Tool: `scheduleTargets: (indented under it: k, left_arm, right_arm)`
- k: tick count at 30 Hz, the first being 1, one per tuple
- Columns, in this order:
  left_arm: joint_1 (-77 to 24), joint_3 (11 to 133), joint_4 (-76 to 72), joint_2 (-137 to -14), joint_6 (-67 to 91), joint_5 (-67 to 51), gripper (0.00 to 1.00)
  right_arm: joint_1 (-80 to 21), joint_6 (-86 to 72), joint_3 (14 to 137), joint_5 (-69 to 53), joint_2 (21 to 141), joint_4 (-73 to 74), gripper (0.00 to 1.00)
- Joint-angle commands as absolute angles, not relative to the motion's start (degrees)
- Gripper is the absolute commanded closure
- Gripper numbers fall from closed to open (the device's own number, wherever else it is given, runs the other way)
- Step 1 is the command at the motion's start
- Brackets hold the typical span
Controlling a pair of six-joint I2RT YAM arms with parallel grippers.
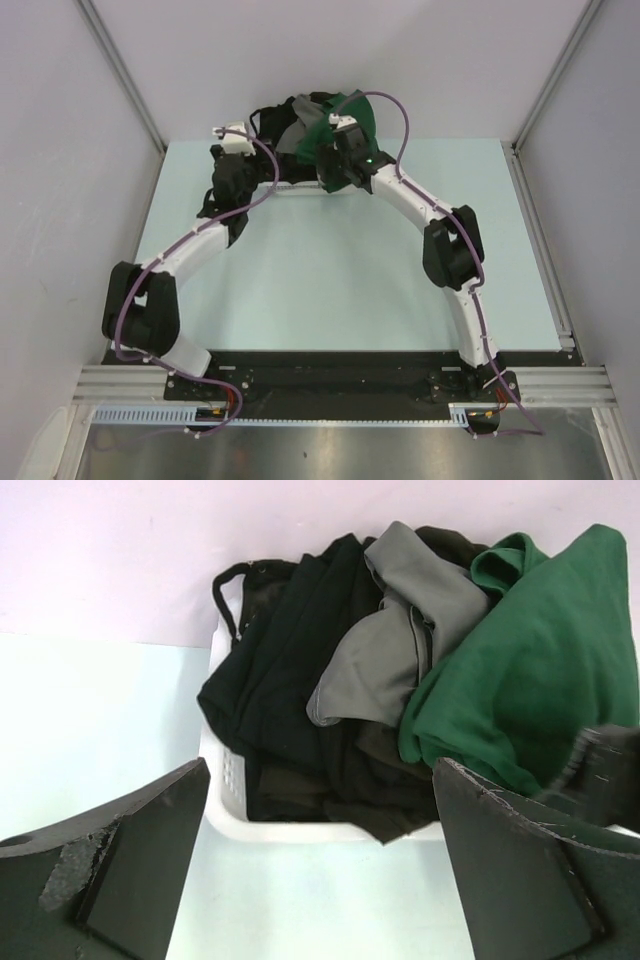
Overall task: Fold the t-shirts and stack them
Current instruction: Grab crumpled tshirt from bin with the right arm
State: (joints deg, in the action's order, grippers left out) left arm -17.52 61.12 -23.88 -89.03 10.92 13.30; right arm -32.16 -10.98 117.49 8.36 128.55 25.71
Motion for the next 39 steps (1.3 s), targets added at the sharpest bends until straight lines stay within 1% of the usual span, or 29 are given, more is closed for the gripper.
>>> scheduleTargets:
  k: [1,5,6,7,9,10,11,12,13,15,21,25,30,39]
  left_arm:
    - [-17.8,57.2,-25.4,-83.2,10.2,12.5,0.00]
    - [-17.8,53.9,-25.4,-80.4,10.1,12.6,0.01]
    - [-17.8,52.7,-25.5,-79.8,9.9,12.7,0.01]
    - [-17.8,52.1,-25.7,-79.3,9.7,12.9,0.01]
    - [-17.8,50.7,-25.7,-77.9,9.3,13.1,0.00]
    - [-17.8,50.4,-25.7,-77.4,9.2,13.1,0.01]
    - [-17.8,50.0,-25.7,-76.6,9.2,13.3,0.00]
    - [-17.8,49.5,-25.7,-76.2,9.1,13.2,0.01]
    - [-17.8,49.3,-25.7,-75.9,9.1,13.1,0.00]
    - [-17.8,49.1,-25.6,-75.2,9.1,13.1,0.00]
    - [-18.0,48.3,-25.5,-73.8,9.8,12.7,0.00]
    - [-18.6,46.4,-25.4,-72.6,10.3,12.7,0.01]
    - [-19.7,43.2,-24.3,-69.9,9.8,13.0,0.01]
    - [-21.1,40.5,-21.1,-64.3,8.3,13.2,0.00]
  right_arm:
    - [-35.3,-13.6,123.3,5.5,131.3,25.9,0.00]
    - [-36.1,-14.8,123.8,5.4,133.2,26.5,0.00]
    - [-36.1,-14.8,124.1,4.8,133.8,26.9,0.05]
    - [-36.1,-15.1,124.9,4.5,134.3,27.6,0.23]
    - [-35.9,-15.4,127.3,4.3,136.7,31.4,0.49]
    - [-36.0,-15.5,130.2,4.6,137.6,32.9,0.70]
    - [-35.8,-15.4,131.5,4.7,138.4,35.7,0.82]
    - [-35.9,-15.4,132.7,5.6,139.1,36.9,0.95]
    - [-35.8,-15.7,134.1,6.2,140.0,38.0,1.00]
    - [-35.7,-15.9,134.4,6.6,139.8,39.9,1.00]
    - [-36.9,-12.7,132.5,9.1,131.8,38.9,1.00]
    - [-38.1,-10.4,135.1,11.2,125.1,38.1,1.00]
    - [-39.8,-7.2,141.4,14.4,120.0,38.3,1.00]
    - [-41.5,-1.8,141.5,23.1,106.8,39.3,1.00]
